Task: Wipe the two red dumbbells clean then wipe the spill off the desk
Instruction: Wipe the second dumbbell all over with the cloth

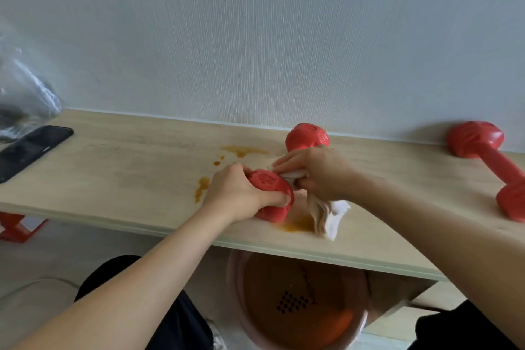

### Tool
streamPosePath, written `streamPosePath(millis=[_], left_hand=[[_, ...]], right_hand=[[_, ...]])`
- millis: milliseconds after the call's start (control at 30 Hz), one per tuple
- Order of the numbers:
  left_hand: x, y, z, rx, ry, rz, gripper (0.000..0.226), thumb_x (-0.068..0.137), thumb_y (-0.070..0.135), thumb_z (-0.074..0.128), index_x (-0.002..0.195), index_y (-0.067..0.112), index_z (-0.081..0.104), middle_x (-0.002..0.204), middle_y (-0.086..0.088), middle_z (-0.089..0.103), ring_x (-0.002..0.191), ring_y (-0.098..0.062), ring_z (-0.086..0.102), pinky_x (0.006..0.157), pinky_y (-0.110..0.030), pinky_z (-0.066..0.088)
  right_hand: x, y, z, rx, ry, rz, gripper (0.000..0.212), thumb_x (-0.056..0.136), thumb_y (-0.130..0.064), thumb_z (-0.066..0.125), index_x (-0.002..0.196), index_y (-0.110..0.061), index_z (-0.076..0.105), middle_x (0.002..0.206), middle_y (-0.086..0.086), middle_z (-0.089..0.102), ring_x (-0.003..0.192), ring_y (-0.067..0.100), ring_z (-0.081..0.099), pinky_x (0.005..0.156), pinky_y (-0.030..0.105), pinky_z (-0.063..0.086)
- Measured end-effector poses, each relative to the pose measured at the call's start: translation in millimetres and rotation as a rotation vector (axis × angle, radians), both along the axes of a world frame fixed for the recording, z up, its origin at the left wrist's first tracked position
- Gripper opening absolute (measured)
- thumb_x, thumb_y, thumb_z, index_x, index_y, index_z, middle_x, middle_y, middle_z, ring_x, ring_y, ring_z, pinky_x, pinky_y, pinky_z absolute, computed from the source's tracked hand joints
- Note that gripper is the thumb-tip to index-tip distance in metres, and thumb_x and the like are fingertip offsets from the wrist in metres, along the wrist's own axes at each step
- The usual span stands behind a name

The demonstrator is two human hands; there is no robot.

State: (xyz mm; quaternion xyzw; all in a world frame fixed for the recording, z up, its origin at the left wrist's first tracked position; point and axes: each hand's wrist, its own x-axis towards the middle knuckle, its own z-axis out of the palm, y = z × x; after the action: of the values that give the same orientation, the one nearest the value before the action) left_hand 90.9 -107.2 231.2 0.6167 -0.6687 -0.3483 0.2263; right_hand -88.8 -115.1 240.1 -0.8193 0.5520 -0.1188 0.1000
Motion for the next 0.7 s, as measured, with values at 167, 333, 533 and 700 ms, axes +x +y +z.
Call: streamPosePath(millis=[167,333,533,700], left_hand=[[0,3,3,0.017,0.021,-0.022,0.087,0.039,0.054,0.082,0.114,0.019,0.055,0.105,0.005,0.061,0.093,-0.013,0.059,0.071,-0.024,0.046],[0,4,5,0.027,0.011,-0.023,0.080,0.045,0.052,0.085,0.112,0.020,0.055,0.103,0.007,0.061,0.088,-0.010,0.057,0.064,-0.020,0.044],[-7,8,8,0.066,-0.017,-0.032,0.076,0.046,0.052,0.085,0.107,0.018,0.055,0.101,0.005,0.060,0.082,-0.009,0.055,0.059,-0.021,0.040],[-8,5,21,0.201,-0.023,-0.121,0.070,0.053,0.054,0.083,0.104,0.016,0.052,0.105,0.001,0.060,0.094,-0.015,0.056,0.077,-0.028,0.045]], right_hand=[[-11,-26,6,-0.043,0.102,-0.199,0.036,0.084,-0.011,0.053,0.109,-0.034,0.066,0.122,-0.009,0.059,0.110,0.021,0.054,0.084,0.040,0.050],[-8,-20,11,-0.110,0.315,-0.187,0.031,0.089,-0.012,0.050,0.107,-0.035,0.061,0.118,-0.011,0.057,0.105,0.018,0.053,0.063,0.031,0.043],[-19,4,20,-0.141,0.342,-0.228,0.029,0.087,-0.010,0.050,0.102,-0.033,0.061,0.089,-0.010,0.055,0.084,0.016,0.049,0.058,0.029,0.040],[-33,23,34,-0.076,0.137,-0.346,0.022,0.092,-0.029,0.050,0.107,-0.029,0.065,0.099,-0.002,0.063,0.095,0.024,0.059,0.069,0.031,0.041]])
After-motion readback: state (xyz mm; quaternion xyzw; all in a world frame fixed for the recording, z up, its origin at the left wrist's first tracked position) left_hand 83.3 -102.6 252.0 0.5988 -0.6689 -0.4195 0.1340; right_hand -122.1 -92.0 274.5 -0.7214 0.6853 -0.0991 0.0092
